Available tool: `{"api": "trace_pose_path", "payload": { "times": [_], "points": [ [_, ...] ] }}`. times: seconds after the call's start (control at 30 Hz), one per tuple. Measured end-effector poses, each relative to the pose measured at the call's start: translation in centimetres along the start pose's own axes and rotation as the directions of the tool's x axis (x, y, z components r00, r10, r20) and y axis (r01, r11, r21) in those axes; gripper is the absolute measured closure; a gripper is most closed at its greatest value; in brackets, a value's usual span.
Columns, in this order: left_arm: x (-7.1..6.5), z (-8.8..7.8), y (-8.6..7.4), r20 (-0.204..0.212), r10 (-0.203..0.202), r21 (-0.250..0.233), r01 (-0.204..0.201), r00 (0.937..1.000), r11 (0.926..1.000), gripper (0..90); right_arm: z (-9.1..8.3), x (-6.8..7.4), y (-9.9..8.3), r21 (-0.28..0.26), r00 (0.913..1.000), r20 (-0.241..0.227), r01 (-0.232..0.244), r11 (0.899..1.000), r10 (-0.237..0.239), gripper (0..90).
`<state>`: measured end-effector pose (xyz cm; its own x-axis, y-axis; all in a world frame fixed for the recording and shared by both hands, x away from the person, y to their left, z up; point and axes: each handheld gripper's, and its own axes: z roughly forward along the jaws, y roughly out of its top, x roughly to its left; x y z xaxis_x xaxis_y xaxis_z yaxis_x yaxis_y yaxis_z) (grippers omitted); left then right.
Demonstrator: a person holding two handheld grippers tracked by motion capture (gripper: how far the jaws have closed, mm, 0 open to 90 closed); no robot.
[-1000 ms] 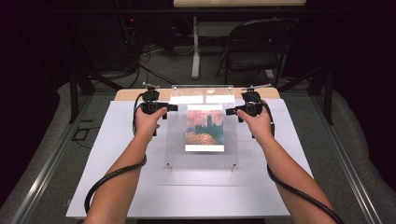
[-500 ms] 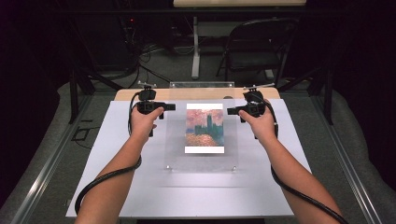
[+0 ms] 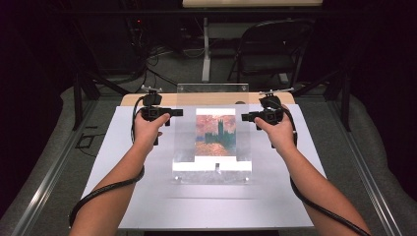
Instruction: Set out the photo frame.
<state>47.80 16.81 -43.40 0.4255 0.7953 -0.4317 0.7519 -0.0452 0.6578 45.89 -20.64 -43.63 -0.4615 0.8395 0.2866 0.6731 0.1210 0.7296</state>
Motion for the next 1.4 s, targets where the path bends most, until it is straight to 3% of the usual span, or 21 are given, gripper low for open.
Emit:
{"api": "trace_pose_path", "payload": {
  "times": [0.53, 1.13, 1.4],
  "points": [
    [-1.1, -2.0, -0.5, 0.021, 0.041, -0.025, -0.040, 0.9989, 0.9989, 66.5, -2.2, 0.9, -0.5, -0.046, 0.9993, -0.032, 0.016, 0.999, -0.018, 60.1],
    [-2.4, -4.9, -1.5, 0.052, 0.112, -0.047, -0.109, 0.9924, 0.9929, 67.9, -5.0, 2.5, -0.9, -0.054, 0.9947, -0.051, 0.086, 0.995, -0.089, 61.3],
    [-3.1, -6.3, -2.2, 0.062, 0.114, -0.060, -0.110, 0.9916, 0.9921, 70.7, -6.4, 3.2, -1.5, -0.073, 0.9918, -0.064, 0.106, 0.992, -0.110, 63.8]
  ]
}}
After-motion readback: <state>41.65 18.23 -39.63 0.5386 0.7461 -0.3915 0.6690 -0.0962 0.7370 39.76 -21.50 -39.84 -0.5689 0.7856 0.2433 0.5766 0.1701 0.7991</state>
